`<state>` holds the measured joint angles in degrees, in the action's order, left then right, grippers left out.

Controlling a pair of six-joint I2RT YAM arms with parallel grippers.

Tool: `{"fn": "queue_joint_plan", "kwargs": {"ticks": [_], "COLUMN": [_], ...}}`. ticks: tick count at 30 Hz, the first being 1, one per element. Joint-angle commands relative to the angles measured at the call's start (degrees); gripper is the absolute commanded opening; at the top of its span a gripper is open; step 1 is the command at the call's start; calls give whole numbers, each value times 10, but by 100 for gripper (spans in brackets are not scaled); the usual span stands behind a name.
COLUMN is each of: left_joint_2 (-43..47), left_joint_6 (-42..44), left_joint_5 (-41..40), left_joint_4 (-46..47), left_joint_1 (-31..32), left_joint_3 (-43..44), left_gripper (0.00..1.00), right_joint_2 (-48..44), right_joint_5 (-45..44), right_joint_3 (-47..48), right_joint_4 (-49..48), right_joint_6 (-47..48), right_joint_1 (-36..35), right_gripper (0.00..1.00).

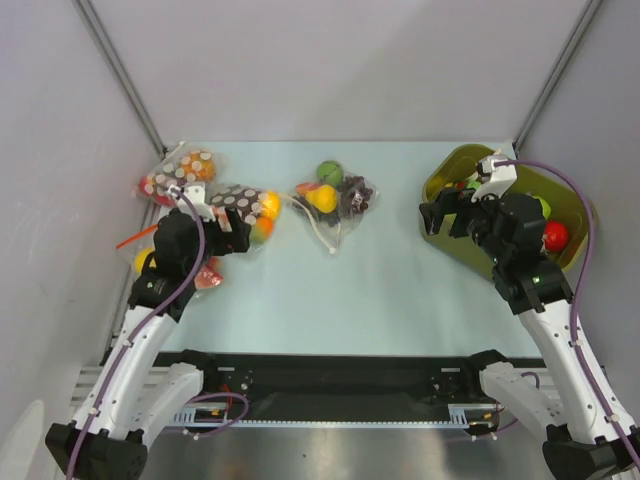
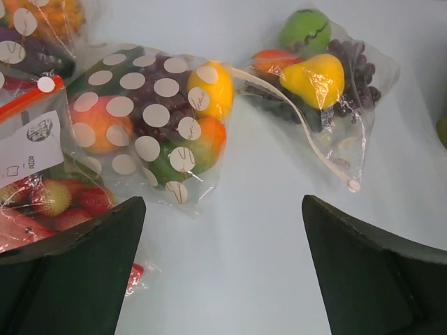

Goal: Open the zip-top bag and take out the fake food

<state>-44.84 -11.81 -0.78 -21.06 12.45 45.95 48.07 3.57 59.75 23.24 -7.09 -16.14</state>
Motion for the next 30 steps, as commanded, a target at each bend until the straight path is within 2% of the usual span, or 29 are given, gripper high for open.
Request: {"fn": "queue_joint_plan", "kwargs": {"ticks": [1,5,6,9,10,14,19,20,22,30], "left_joint_2": [-14,-54,-77,-175,-221,-306,-369,-378,-407,-501], "left_joint_6": [-36,-107,-117,-144,-151,-162,-181,-186,-198,-221], "left_joint_5": [-41,-68,-89,-94,-74,-40,-4,3,27,43], "left_joint_4": [15,82,87,112,135,185,268,281,303,333], "left_joint_1": [25,90,124,168,173,183,184,184,184,185], "left_joint_3": [38,19,24,46,49,51,34,32,34,59], "left_gripper": [100,100,100,100,100,100,98,92,87,86], "right_joint_2": [-9,-4,-1,-6,-8,-25,-44,-47,-49,-62], "right_joint_5": [6,13,12,8,8,6,3,4,7,25], "right_joint_3": [-7,-9,-8,-3,-3,-6,-2,-2,0,19], "right_joint_4": [-36,-42,-40,-26,-21,-8,6,7,12,31], "right_joint_6": [-5,-6,-4,2,2,3,3,2,2,-6], "right_joint_1": [0,0,0,1,2,2,3,3,3,4], "right_gripper": [99,99,99,99,99,99,100,100,100,100]}}
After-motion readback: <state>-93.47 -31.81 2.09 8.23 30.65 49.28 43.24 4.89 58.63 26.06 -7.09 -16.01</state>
